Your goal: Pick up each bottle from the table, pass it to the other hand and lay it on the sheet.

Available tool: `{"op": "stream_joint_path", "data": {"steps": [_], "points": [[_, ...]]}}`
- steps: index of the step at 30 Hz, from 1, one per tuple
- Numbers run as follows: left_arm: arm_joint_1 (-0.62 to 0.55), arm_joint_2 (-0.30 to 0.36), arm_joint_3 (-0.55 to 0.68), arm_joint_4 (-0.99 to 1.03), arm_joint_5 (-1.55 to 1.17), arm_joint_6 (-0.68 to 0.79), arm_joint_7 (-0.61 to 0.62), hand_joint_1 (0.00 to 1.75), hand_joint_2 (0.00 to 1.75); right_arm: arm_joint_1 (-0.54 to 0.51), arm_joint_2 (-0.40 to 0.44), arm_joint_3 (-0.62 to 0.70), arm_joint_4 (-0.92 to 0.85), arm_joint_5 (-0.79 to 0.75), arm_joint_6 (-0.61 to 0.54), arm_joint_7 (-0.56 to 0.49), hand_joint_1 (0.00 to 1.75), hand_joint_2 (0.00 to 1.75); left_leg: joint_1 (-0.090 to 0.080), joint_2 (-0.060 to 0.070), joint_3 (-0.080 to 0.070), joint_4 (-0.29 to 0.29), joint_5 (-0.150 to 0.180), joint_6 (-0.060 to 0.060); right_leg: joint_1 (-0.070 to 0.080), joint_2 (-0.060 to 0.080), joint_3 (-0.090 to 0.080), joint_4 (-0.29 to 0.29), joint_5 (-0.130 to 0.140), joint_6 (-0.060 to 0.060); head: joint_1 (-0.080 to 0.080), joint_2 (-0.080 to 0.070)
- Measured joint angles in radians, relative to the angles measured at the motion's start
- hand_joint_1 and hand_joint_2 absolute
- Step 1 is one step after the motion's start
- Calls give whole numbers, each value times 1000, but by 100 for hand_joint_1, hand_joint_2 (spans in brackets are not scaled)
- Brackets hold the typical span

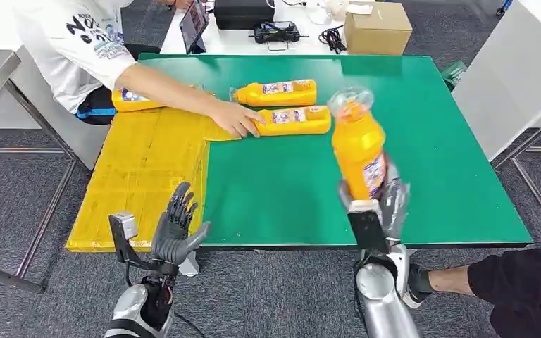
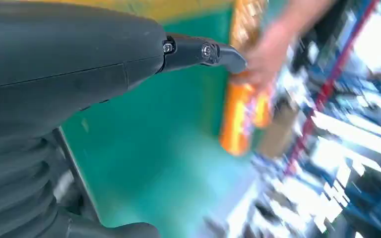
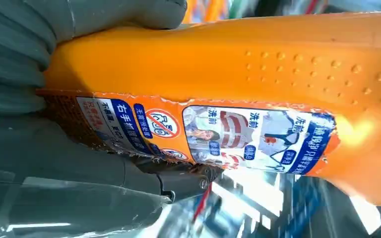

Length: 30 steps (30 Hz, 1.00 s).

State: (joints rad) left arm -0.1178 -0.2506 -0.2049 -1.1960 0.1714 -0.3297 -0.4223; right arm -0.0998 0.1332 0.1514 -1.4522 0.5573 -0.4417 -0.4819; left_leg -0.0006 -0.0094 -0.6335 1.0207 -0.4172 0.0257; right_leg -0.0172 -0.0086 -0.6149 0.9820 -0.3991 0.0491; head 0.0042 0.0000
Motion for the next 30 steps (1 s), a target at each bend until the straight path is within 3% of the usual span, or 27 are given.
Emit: {"op": "stream_joint_path", "data": {"steps": [6,20,30], "points": [[10,26,-66,-51,59,-56,3,0,175,36,35,32,84,11,44,-51,175,175,0,-1,0,0,0,0,0,0,0,0,0,0,0,0],[15,52,-104,-74,73,-72,2,0,175,40,43,47,130,19,85,-53,175,175,0,0,0,0,0,0,0,0,0,0,0,0,0,0],[14,58,-172,-60,72,-99,11,0,175,24,86,195,275,71,132,-67,175,175,1,0,0,0,0,0,0,0,0,0,0,0,0,0]]}}
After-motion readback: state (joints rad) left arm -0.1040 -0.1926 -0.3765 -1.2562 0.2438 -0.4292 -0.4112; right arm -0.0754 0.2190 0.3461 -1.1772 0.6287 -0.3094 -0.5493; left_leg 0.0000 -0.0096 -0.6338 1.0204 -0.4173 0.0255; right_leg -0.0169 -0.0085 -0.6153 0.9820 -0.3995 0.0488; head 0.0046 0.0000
